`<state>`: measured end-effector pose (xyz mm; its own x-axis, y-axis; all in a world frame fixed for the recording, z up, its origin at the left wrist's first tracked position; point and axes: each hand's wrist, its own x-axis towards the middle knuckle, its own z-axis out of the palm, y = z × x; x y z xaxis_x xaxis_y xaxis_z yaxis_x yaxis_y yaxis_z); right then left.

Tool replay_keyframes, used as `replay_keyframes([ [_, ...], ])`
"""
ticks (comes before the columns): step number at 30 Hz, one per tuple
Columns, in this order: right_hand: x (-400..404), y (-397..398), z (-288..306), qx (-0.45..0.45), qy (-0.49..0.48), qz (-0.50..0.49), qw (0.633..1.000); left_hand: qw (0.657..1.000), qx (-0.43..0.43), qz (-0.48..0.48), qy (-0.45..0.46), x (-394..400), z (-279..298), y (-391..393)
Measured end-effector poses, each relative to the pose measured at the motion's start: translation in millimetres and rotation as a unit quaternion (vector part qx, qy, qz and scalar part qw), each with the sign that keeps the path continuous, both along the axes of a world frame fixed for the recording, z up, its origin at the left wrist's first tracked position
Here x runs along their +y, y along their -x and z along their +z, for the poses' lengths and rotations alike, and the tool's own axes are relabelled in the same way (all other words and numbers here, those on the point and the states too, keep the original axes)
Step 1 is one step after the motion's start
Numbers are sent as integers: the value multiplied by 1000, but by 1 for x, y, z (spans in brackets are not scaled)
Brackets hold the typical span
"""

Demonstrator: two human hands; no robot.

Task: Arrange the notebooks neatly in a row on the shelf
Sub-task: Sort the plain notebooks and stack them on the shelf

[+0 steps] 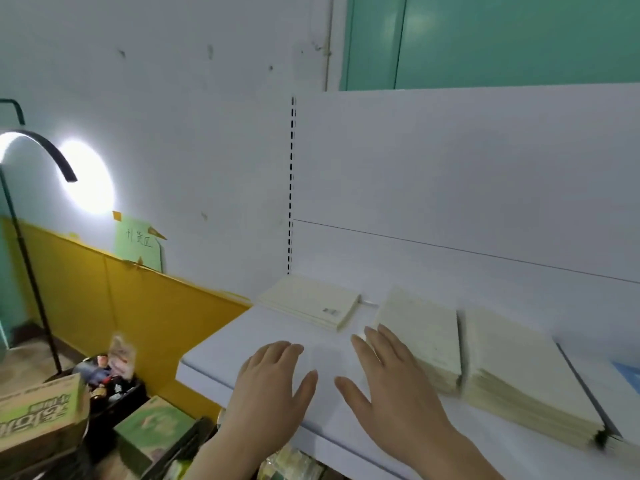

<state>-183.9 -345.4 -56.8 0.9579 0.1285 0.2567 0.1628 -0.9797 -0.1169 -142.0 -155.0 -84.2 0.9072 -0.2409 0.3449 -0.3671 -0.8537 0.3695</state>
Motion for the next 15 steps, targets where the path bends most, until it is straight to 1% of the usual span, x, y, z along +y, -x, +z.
replay_keyframes([
  [3, 19, -50, -3, -12, 17, 2, 1000, 1000, 6, 18, -23, 16, -3, -43],
  [7, 40, -111, -7, 6, 30, 7, 1000, 997, 6, 27, -72, 32, 0, -96],
  [11, 50, -162, -18, 20, 49, -27, 998, 997, 0, 10, -73, 39, 0, -138],
  [15, 56, -195, -30, 56, 83, -69, 993, 995, 10, -21, -93, 47, -7, -178],
])
